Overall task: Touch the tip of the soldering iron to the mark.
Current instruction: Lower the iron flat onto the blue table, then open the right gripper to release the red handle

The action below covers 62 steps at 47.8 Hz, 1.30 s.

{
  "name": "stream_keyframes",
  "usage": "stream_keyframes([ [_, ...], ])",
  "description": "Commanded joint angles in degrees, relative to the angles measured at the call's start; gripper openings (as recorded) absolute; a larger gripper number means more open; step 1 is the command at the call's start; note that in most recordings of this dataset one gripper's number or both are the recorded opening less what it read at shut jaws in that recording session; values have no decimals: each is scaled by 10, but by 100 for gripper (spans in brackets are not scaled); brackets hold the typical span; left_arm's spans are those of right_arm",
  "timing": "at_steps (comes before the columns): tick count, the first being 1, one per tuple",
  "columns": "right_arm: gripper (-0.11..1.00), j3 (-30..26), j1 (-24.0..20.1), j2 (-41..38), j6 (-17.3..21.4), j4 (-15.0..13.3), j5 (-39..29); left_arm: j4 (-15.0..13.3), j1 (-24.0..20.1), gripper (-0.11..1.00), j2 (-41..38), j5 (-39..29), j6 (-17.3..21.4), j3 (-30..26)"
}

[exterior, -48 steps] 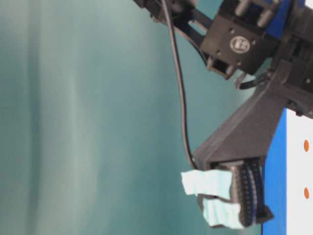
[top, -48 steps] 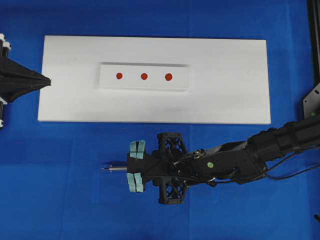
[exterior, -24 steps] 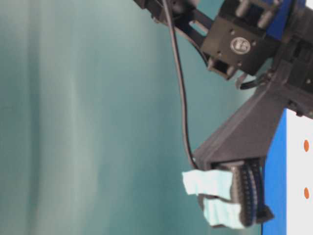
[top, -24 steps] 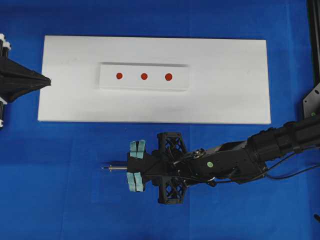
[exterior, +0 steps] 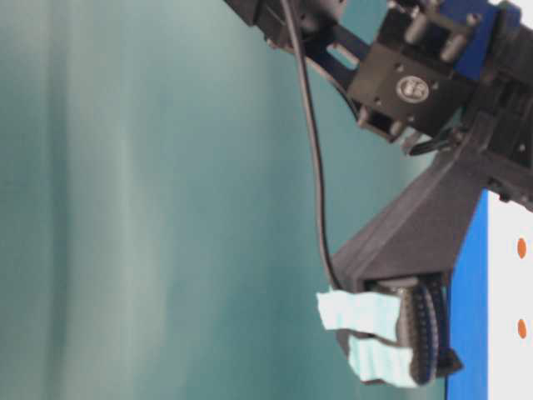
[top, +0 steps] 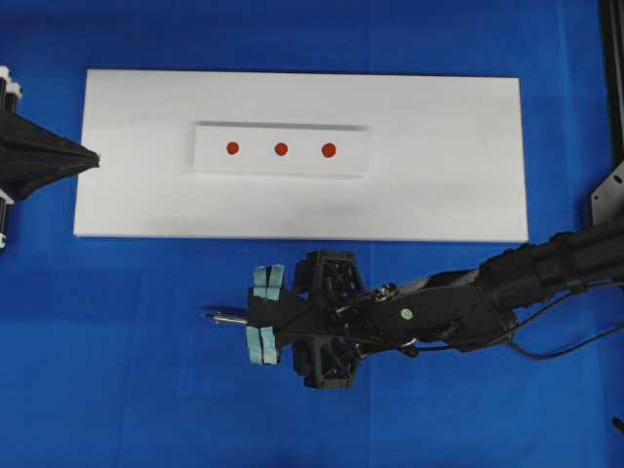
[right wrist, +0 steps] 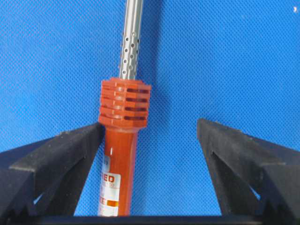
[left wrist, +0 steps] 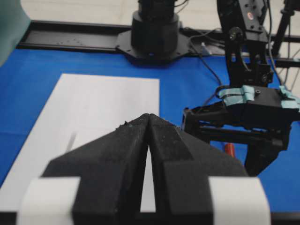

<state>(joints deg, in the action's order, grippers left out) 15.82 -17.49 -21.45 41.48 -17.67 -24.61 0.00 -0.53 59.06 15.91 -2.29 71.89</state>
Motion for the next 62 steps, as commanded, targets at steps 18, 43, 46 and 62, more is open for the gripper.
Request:
stream_keyframes([
  [18, 92, -5, -15, 100, -7, -14, -88, 1, 1, 0, -2, 4, -1, -6],
  [43, 91, -12, -21, 212, -7, -21, -207, 1, 1, 0, -2, 4, -1, -7],
  [46, 91, -12, -21, 212, -7, -21, -208, 1, 1, 0, -2, 4, -1, -6],
  [62, 89, -12, 1, 212, -23, -38, -207, 1, 1, 0, -2, 4, -1, -6],
])
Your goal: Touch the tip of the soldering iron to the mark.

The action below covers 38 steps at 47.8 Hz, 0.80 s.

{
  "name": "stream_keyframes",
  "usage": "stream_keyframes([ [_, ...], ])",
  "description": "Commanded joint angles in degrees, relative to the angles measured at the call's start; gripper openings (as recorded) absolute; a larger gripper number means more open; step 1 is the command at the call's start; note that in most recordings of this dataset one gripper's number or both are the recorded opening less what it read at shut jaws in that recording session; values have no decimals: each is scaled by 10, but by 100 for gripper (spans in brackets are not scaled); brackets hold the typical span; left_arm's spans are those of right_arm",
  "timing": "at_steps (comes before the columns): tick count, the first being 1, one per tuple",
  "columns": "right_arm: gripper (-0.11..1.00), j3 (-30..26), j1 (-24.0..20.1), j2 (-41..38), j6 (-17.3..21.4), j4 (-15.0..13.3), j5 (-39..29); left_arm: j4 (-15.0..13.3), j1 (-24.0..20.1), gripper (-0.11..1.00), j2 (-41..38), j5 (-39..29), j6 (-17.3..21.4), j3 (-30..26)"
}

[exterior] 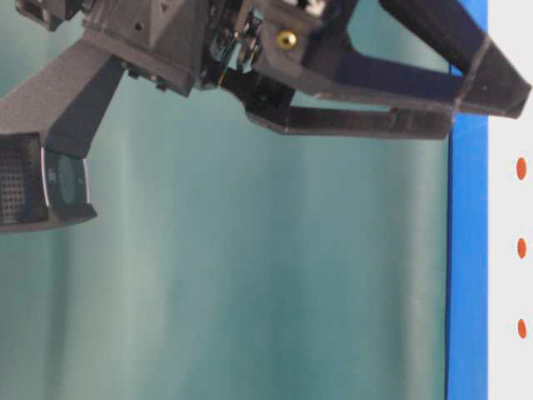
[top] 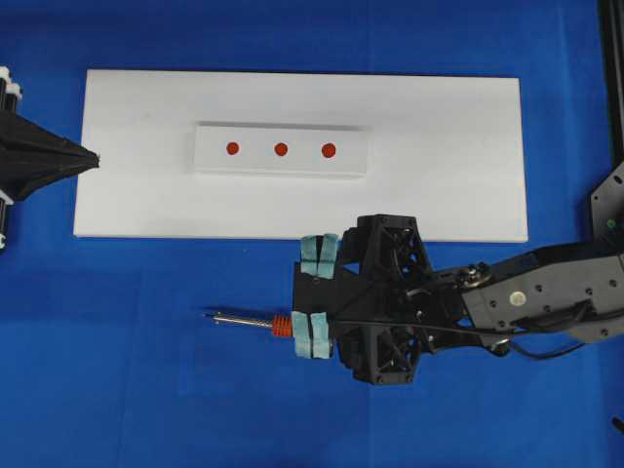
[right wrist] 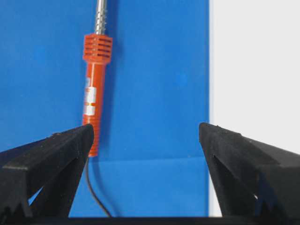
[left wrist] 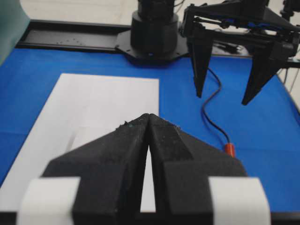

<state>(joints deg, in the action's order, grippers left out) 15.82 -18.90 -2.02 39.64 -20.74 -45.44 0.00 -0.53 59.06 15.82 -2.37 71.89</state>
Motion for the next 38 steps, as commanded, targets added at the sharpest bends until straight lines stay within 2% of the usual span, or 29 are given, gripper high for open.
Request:
stream_keyframes([
  [1, 89, -12, 19, 18, -7, -8, 1, 1, 1, 0, -2, 4, 0, -6],
  [13, 88, -11, 108, 20, -74, -8, 3, 1, 2, 0, -2, 4, 0, -7],
  [20, 88, -11, 149, 22, -99, -5, 21, 1, 1, 0, -2, 4, 0, -6],
  [31, 88, -4, 159, 30, -107, -6, 34, 1, 2, 0, -2, 4, 0, -6],
  [38, 88, 18, 159, 66, -107, -8, 35, 1, 1, 0, -2, 4, 0, -6],
])
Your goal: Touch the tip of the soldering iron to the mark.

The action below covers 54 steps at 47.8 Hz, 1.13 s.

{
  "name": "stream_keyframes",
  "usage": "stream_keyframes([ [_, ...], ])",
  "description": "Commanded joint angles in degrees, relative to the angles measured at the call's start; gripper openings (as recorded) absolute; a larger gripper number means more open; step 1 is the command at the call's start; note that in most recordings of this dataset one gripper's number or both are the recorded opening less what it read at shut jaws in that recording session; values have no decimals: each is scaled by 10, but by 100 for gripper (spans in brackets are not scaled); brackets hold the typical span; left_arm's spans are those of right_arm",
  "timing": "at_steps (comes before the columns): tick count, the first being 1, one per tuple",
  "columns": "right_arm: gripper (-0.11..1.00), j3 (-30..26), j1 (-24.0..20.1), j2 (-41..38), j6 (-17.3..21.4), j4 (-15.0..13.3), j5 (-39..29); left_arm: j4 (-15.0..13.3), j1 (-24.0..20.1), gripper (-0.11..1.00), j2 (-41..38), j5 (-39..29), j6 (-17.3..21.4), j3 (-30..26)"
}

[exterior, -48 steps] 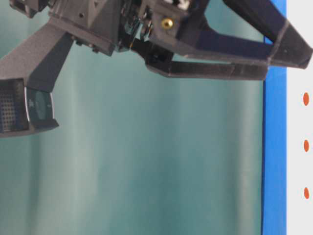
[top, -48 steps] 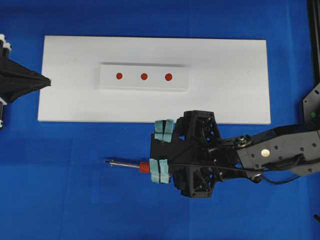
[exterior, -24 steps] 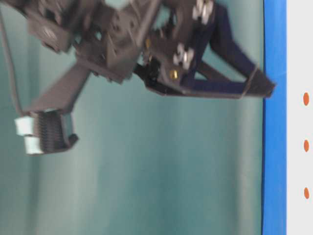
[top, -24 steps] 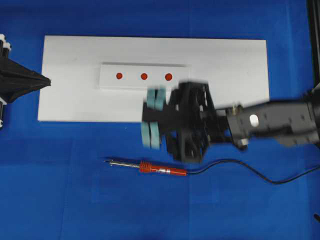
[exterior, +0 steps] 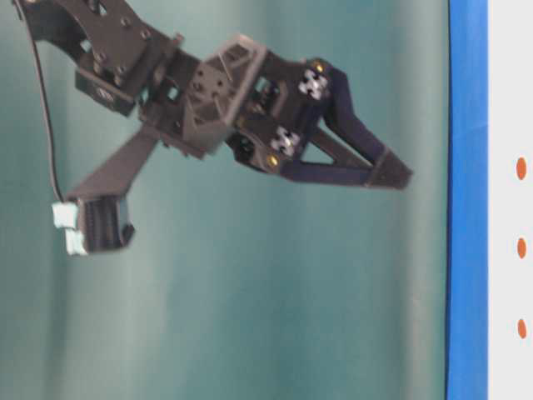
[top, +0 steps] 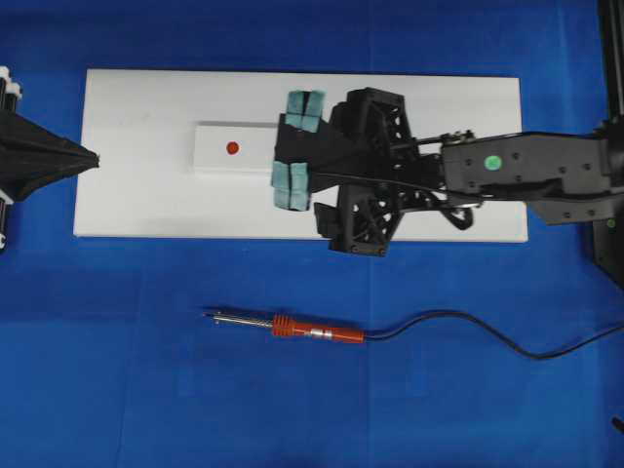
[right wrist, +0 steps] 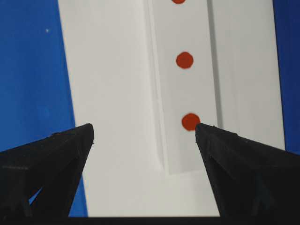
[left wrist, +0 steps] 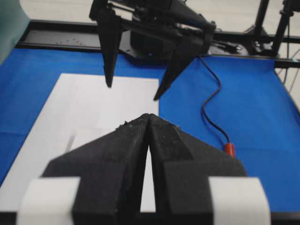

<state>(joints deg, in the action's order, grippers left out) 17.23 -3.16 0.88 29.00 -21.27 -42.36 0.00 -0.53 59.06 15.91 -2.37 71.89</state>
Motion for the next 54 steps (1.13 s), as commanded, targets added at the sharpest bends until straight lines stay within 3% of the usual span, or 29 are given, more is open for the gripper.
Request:
stream_keyframes([
  [1, 88, 8, 2, 43, -1, -3, 5, 1, 2, 0, -2, 4, -1, -6],
  [34, 88, 222, 21, 361, 5, -12, 75, 1, 1, 0, -2, 5, 0, -6],
  [54, 86, 347, 31, 513, 5, -12, 132, 1, 1, 0, -2, 5, 0, -6],
])
